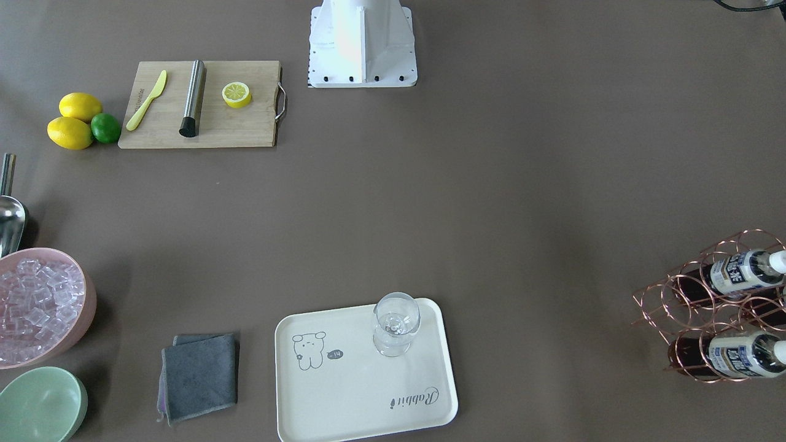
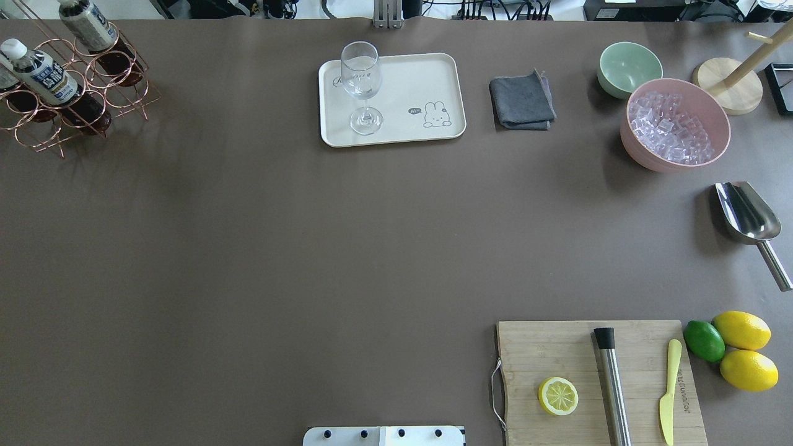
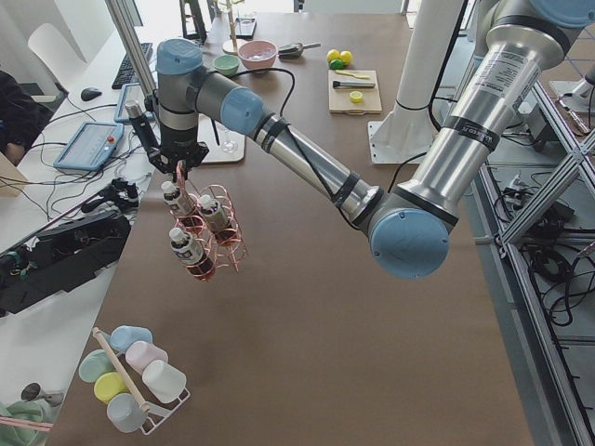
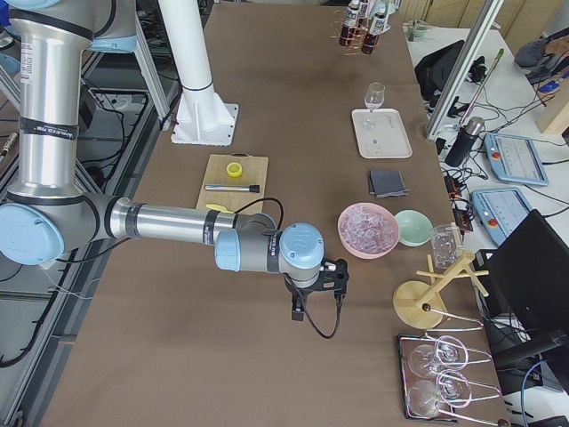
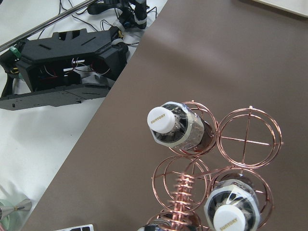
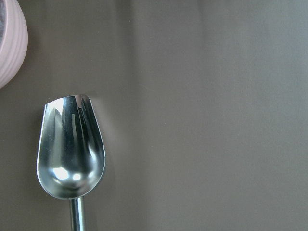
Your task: Take tea from basket to plate
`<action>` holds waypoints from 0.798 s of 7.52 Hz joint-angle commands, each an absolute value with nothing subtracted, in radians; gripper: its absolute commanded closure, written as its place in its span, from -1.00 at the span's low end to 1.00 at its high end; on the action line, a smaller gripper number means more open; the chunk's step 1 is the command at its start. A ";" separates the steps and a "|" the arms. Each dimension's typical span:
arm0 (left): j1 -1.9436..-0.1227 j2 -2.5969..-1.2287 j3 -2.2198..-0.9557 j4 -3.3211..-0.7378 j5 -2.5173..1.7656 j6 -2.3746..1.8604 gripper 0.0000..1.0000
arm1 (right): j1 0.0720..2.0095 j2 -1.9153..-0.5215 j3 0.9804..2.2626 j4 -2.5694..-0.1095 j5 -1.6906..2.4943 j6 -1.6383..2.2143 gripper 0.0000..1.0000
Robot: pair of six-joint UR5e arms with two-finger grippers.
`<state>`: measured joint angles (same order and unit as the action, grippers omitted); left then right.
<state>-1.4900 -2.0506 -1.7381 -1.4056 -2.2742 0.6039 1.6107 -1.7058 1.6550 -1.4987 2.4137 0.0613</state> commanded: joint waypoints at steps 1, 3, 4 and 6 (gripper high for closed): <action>-1.493 -2.054 -1.810 -1.347 -2.273 0.788 1.00 | 1.611 -1.706 1.655 -1.499 2.413 0.061 -1.00; -1.489 -2.104 -1.801 -1.319 -2.266 0.910 1.00 | 1.611 -1.706 1.655 -1.499 2.413 0.061 -1.00; -1.488 -2.162 -1.793 -1.296 -2.264 0.861 1.00 | 1.611 -1.706 1.657 -1.497 2.413 0.061 -1.00; -1.488 -2.274 -1.825 -1.133 -2.231 0.859 1.00 | 1.611 -1.706 1.657 -1.499 2.413 0.061 -1.00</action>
<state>-1.4885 -2.1829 -1.8030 -1.2540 -2.2594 0.8658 1.6107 -1.7058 1.6562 -1.4976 2.4129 0.0614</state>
